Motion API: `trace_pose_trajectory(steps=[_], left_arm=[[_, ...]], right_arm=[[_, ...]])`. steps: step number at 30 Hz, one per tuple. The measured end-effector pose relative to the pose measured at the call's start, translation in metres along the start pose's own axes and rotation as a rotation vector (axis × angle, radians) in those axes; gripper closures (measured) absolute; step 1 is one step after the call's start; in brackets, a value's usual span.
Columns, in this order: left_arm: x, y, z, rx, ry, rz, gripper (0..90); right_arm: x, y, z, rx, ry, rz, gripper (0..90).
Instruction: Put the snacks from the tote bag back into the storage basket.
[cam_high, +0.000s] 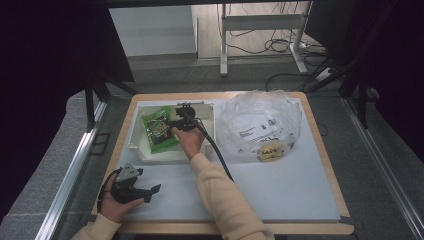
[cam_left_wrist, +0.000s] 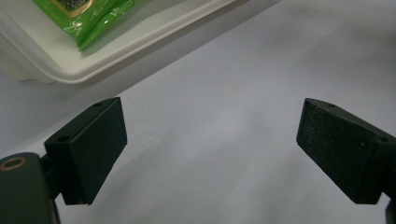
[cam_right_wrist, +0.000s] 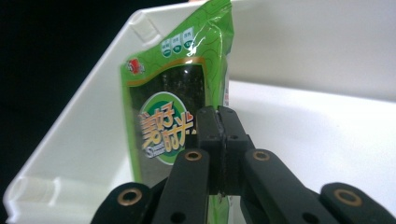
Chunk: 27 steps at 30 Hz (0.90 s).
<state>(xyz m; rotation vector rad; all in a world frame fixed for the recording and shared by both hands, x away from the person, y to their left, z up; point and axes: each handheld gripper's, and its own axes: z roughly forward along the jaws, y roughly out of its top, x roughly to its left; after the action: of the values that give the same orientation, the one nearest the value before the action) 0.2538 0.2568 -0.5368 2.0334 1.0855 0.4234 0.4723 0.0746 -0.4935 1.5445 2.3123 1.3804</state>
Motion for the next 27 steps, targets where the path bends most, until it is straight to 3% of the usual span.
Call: trace_pose_trajectory(steps=[8,12,14,19,23,27], left_arm=[[0.000,0.000,0.000,-0.001,-0.001,0.001,8.7],[0.000,0.000,0.000,-0.002,0.000,-0.001,8.7],[0.000,0.000,0.000,-0.001,0.000,0.000,8.6],[0.001,0.000,0.000,-0.001,0.001,-0.001,8.7],[0.000,0.000,0.000,0.001,0.001,0.000,8.6],[0.001,0.000,0.000,0.000,0.003,-0.001,8.6]], right_arm=[[-0.001,-0.006,0.010,0.026,-0.057,-0.015,84.1],[0.001,-0.009,0.014,0.070,-0.043,-0.035,79.2],[0.003,-0.009,0.013,0.058,-0.067,-0.061,74.9],[0.003,-0.005,0.006,0.040,-0.074,-0.073,68.8],[0.006,-0.002,-0.004,0.022,-0.080,-0.128,66.5],[0.008,0.003,-0.015,0.015,-0.045,-0.150,64.6]])
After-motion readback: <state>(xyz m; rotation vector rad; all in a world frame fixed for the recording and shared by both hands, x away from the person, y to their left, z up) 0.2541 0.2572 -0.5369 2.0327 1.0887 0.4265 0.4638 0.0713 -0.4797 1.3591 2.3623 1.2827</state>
